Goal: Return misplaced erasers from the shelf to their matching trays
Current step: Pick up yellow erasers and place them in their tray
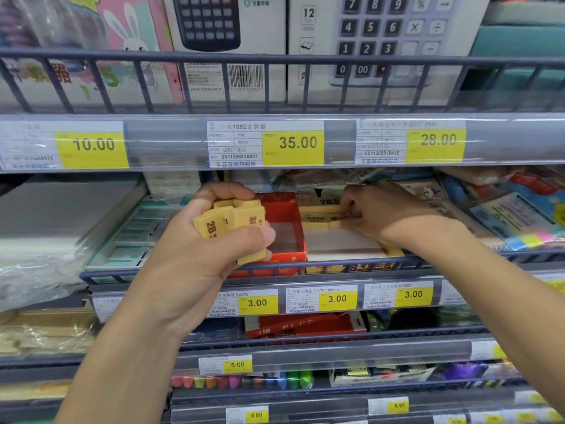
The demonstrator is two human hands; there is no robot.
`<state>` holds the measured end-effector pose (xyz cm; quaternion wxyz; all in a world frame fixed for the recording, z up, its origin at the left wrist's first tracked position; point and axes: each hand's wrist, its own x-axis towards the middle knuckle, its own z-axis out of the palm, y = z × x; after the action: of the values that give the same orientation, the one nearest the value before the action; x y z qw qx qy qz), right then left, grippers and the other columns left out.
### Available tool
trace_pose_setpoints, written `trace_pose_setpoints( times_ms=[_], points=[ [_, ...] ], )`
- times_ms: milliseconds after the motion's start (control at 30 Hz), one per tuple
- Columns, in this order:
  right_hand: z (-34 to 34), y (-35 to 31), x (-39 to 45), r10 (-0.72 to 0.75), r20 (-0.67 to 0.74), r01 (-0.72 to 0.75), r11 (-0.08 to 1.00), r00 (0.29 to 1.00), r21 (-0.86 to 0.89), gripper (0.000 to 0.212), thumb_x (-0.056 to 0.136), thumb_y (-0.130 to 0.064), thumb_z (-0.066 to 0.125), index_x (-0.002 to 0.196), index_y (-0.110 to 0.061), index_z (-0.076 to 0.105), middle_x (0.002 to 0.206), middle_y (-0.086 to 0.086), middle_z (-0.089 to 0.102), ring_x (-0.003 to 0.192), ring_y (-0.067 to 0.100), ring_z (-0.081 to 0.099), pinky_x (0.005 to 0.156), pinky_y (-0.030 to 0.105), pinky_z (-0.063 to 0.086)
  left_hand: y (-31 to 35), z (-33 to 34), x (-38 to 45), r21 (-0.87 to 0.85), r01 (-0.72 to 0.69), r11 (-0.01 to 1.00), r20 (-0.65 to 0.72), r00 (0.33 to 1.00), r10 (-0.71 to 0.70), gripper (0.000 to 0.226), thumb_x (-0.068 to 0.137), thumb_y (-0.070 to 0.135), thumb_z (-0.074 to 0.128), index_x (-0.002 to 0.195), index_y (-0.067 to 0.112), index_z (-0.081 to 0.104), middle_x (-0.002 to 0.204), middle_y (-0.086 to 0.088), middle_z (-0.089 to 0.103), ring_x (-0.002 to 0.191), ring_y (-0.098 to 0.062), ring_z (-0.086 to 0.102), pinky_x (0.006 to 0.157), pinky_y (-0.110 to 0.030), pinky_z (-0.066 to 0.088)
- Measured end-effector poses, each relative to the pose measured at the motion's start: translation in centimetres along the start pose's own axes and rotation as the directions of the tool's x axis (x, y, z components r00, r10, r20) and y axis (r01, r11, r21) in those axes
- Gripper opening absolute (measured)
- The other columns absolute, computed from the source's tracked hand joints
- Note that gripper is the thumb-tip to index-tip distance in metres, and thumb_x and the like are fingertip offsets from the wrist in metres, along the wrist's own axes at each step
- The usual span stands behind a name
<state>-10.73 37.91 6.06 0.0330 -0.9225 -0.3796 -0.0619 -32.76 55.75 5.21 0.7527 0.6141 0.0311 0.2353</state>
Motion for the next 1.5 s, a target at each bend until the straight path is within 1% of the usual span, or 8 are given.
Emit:
trace_pose_setpoints(
  times_ms=[167, 433, 567, 667, 767, 1000, 1333, 1500],
  points=[
    [0.4, -0.1, 0.2, -0.01, -0.033, 0.012, 0.998, 0.999, 0.054, 0.008, 0.091, -0.033, 0.067, 0.098, -0.03, 0.07, 0.099, -0.002, 0.07, 0.089, 0.022, 0.062, 0.077, 0.031, 0.051, -0.1, 0.1, 0.0, -0.009, -0.001, 1.0, 0.006, 1.0, 0.001, 0.044, 0.051, 0.02, 0.092, 0.09, 0.033, 0.076, 0.09, -0.006, 0.075, 0.085, -0.021, 0.075, 0.067, -0.029, 0.06],
    [-0.2, 0.1, -1.2, -0.048, 0.041, 0.049, 0.998, 0.998, -0.032, 0.029, 0.099, -0.032, 0.048, 0.124, -0.038, 0.062, 0.119, 0.002, 0.066, 0.097, 0.024, 0.056, 0.081, 0.033, 0.048, -0.3, 0.9, -0.2, -0.032, 0.027, 0.999, 0.022, 0.999, -0.026, 0.044, 0.051, 0.019, 0.091, 0.09, 0.031, 0.076, 0.089, -0.002, 0.074, 0.084, -0.019, 0.074, 0.067, -0.029, 0.06],
    [-0.8, -1.2, -3.7, -0.058, -0.194, 0.072, 0.995, 0.979, 0.066, 0.019, 0.098, -0.04, 0.049, 0.113, -0.038, 0.06, 0.104, -0.002, 0.069, 0.087, 0.018, 0.06, 0.076, 0.032, 0.051, -0.4, 1.4, -0.5, -0.047, 0.034, 0.998, 0.024, 0.999, -0.033, 0.042, 0.052, 0.018, 0.091, 0.09, 0.031, 0.075, 0.087, -0.001, 0.076, 0.084, -0.018, 0.074, 0.066, -0.027, 0.06],
    [-1.6, -3.9, -6.5, -0.163, -0.369, 0.361, 0.739, 0.915, 0.569, 0.023, 0.095, -0.03, 0.058, 0.114, -0.042, 0.065, 0.091, -0.014, 0.07, 0.075, 0.006, 0.063, 0.067, 0.02, 0.051, -0.6, 1.8, -0.6, -0.069, 0.034, 0.997, 0.009, 0.999, -0.034, 0.042, 0.053, 0.018, 0.091, 0.09, 0.031, 0.075, 0.087, 0.001, 0.076, 0.083, -0.016, 0.075, 0.065, -0.026, 0.06],
    [-1.4, -6.7, -8.5, -0.363, -0.395, 0.531, 0.457, 0.844, 0.713, 0.049, 0.09, -0.018, 0.071, 0.135, -0.03, 0.056, 0.111, -0.005, 0.056, 0.091, 0.021, 0.063, 0.075, 0.028, 0.055, -0.7, 2.4, -0.7, -0.107, 0.033, 0.994, 0.008, 0.999, -0.033, 0.041, 0.055, 0.017, 0.091, 0.091, 0.028, 0.075, 0.087, -0.003, 0.076, 0.079, -0.019, 0.075, 0.063, -0.027, 0.06],
    [0.0, -8.4, -8.2, -0.243, -0.477, 0.535, 0.427, 0.845, 0.729, 0.052, 0.083, -0.028, 0.081, 0.13, -0.03, 0.059, 0.113, -0.002, 0.049, 0.092, 0.023, 0.061, 0.072, 0.032, 0.056, -0.4, 2.6, -1.1, -0.188, 0.079, 0.979, 0.037, 0.997, -0.074, 0.08, 0.044, 0.04, 0.103, 0.11, 0.012, 0.066, 0.093, -0.012, 0.077, 0.082, -0.027, 0.076, 0.066, -0.031, 0.062],
    [-0.2, -8.7, -8.7, -0.065, -0.439, 0.435, 0.327, 0.896, 0.839, 0.049, 0.079, -0.028, 0.082, 0.122, -0.027, 0.058, 0.106, 0.004, 0.062, 0.073, 0.024, 0.063, 0.067, 0.044, 0.057, -0.9, 2.9, -1.0, -0.153, 0.048, 0.987, -0.083, 0.995, -0.061, 0.029, 0.073, 0.029, 0.085, 0.098, 0.022, 0.072, 0.101, -0.013, 0.077, 0.093, -0.028, 0.076, 0.075, -0.035, 0.062],
    [-1.1, -6.1, -8.1, -0.062, -0.378, 0.351, 0.533, 0.924, 0.77, 0.044, 0.081, -0.036, 0.077, 0.12, -0.045, 0.06, 0.099, -0.011, 0.068, 0.073, 0.017, 0.063, 0.065, 0.042, 0.057, -1.1, 2.4, -0.7, -0.069, -0.041, 0.997, -0.169, 0.985, 0.029, 0.032, 0.071, 0.026, 0.089, 0.098, 0.02, 0.071, 0.088, 0.002, 0.076, 0.084, -0.019, 0.077, 0.074, -0.034, 0.063]
  ],
)
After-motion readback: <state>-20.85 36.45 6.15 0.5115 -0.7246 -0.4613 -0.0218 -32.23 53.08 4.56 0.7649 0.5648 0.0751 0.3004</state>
